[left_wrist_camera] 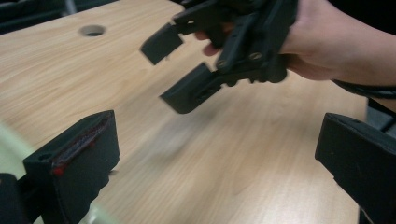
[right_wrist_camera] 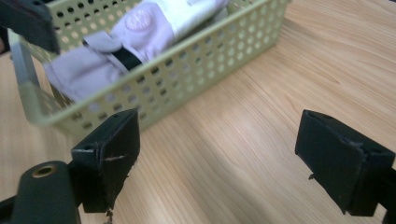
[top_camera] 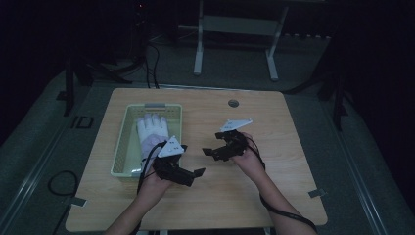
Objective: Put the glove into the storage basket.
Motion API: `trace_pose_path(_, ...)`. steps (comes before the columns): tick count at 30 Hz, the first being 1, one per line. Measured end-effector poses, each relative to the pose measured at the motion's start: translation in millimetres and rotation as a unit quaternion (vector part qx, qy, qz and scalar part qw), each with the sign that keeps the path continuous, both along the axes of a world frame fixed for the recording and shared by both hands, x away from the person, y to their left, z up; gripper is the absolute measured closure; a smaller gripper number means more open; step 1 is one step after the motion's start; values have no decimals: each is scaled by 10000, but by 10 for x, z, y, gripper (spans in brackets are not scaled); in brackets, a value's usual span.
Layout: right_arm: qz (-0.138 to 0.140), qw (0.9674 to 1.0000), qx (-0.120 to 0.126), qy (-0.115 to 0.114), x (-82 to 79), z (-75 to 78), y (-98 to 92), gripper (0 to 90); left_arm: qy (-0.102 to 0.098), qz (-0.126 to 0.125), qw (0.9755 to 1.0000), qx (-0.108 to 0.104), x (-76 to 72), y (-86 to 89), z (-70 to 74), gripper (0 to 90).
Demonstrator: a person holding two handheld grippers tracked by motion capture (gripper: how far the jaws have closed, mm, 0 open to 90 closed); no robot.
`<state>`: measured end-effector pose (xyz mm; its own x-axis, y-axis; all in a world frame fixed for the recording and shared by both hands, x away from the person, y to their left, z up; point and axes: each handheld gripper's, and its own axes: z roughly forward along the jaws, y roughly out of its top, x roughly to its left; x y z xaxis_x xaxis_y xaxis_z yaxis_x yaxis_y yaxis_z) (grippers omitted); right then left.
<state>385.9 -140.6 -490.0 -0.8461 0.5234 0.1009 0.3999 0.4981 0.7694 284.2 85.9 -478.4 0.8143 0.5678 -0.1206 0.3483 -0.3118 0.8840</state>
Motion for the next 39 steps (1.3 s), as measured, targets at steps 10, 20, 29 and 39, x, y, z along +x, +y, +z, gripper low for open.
trace_pose_path(10, -47, 9999, -129, -28, -153, -131, -405, 137, 96, -568, 9983, -24, -91, -355, -119, 1)
trace_pose_path(20, -73, 10000, 12, 0, -353, -324, -743, 139, 235, -971, 9948, 211, -147, -672, -388, 1)
trace_pose_path(29, -276, 9995, 136, -2, -504, -572, -1047, 139, 282, -1228, 9916, 301, -201, -850, -629, 1)
trace_pose_path(39, -468, 9988, 138, -3, -695, -649, -1281, 141, 388, -1366, 9890, 417, -252, -946, -826, 1)
